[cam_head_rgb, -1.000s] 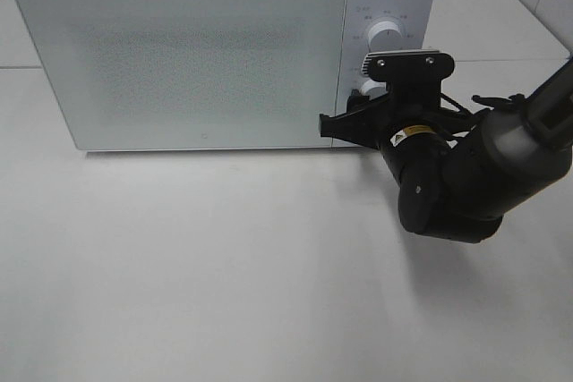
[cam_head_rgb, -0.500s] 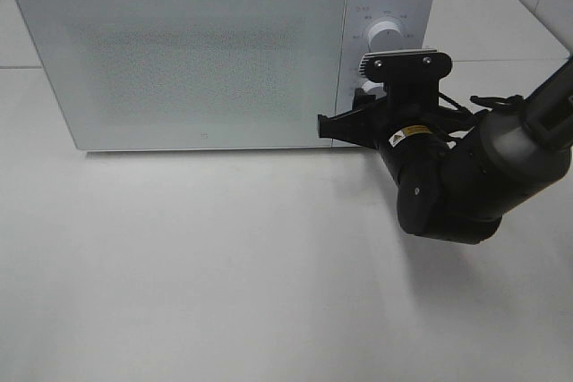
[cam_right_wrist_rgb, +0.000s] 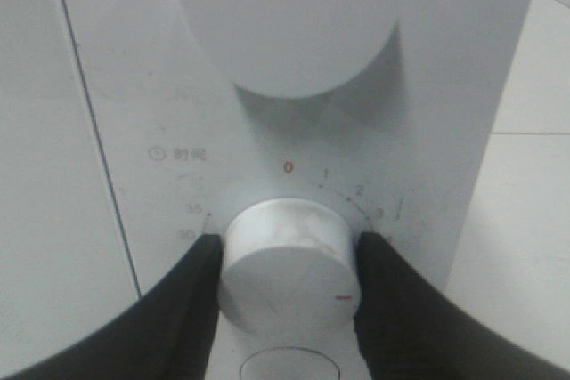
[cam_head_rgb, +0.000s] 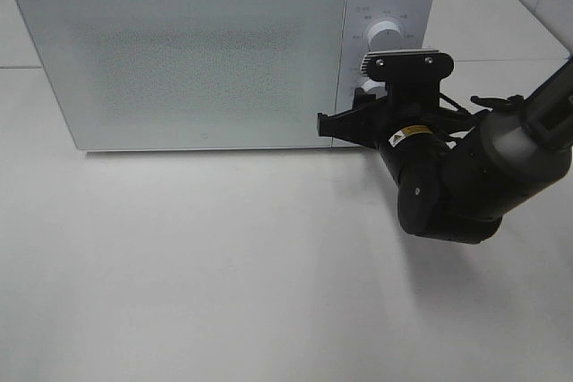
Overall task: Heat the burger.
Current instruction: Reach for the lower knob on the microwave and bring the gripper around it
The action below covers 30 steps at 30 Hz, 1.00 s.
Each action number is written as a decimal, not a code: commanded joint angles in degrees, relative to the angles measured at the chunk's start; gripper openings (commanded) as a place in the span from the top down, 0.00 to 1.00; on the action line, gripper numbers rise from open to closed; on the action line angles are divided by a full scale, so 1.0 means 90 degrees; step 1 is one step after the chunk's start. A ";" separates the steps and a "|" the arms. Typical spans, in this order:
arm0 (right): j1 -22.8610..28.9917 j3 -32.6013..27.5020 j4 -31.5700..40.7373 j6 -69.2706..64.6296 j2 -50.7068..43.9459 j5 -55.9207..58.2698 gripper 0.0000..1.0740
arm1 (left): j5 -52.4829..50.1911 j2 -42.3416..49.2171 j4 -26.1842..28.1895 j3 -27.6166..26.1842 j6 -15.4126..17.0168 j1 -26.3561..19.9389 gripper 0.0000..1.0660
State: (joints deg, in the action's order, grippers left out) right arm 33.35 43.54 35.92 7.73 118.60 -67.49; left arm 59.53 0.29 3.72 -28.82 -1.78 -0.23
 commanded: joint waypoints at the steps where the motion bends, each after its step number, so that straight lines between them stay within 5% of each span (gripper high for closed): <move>1: -0.0045 0.0146 -0.0707 -0.1159 -0.0057 -0.0414 1.00 | -0.0013 0.0127 0.0025 0.0025 0.0057 -0.0013 0.06; 30: -0.0051 0.0146 -0.0764 -0.7964 -0.0057 -0.0255 1.00 | -0.0013 0.0127 0.0025 0.0025 0.0057 -0.0013 0.06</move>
State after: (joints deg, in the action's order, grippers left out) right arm 32.83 43.03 32.83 -57.47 118.60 -68.01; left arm 59.53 0.29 3.72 -28.82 -1.78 -0.23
